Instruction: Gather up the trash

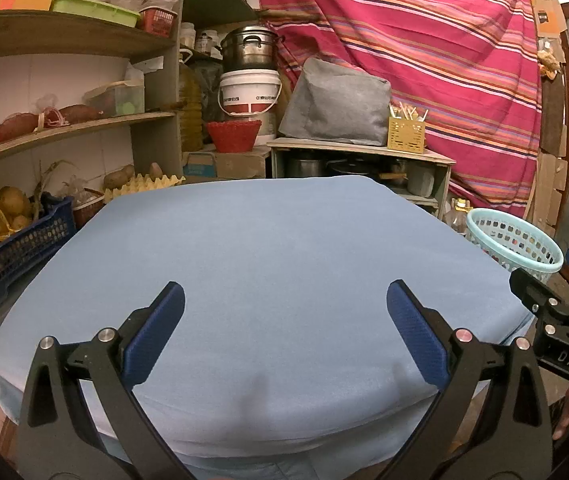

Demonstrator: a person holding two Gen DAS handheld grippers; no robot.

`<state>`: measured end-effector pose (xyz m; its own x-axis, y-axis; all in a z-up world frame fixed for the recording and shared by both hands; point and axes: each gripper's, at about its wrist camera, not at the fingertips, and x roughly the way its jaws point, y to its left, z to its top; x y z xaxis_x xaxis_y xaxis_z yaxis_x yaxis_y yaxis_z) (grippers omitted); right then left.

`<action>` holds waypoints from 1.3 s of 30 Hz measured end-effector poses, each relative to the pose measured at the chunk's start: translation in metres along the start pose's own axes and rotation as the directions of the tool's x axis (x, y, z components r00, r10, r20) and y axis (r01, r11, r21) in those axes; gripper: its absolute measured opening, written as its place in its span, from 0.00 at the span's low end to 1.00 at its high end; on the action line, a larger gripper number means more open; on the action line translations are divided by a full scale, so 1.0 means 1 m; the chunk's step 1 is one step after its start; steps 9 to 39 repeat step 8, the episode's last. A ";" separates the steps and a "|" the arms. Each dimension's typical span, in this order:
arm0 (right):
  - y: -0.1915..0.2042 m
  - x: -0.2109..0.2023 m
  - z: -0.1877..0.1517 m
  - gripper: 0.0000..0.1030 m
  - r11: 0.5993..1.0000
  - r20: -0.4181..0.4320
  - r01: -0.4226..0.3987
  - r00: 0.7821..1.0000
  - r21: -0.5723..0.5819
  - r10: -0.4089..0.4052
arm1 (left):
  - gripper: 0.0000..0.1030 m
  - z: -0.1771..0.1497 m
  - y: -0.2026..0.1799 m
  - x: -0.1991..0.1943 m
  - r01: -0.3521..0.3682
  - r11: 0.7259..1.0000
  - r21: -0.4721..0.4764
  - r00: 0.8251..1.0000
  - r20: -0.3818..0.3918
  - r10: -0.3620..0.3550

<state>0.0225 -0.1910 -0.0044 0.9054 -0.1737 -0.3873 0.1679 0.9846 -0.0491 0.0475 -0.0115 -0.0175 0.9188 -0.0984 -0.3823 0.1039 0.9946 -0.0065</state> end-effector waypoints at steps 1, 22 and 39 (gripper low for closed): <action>0.000 0.000 0.000 0.95 1.000 0.000 0.000 1.000 -0.001 0.000 | 0.95 0.000 0.000 0.000 0.003 1.000 -0.004 1.000 0.000 -0.003; 0.000 0.000 0.000 0.95 1.000 0.000 0.000 1.000 0.000 0.000 | 0.95 -0.001 0.002 -0.002 0.011 1.000 -0.010 1.000 -0.004 -0.011; 0.000 0.000 0.000 0.95 1.000 0.000 0.000 1.000 0.000 0.000 | 0.95 -0.001 0.002 -0.002 0.011 1.000 -0.010 1.000 -0.004 -0.011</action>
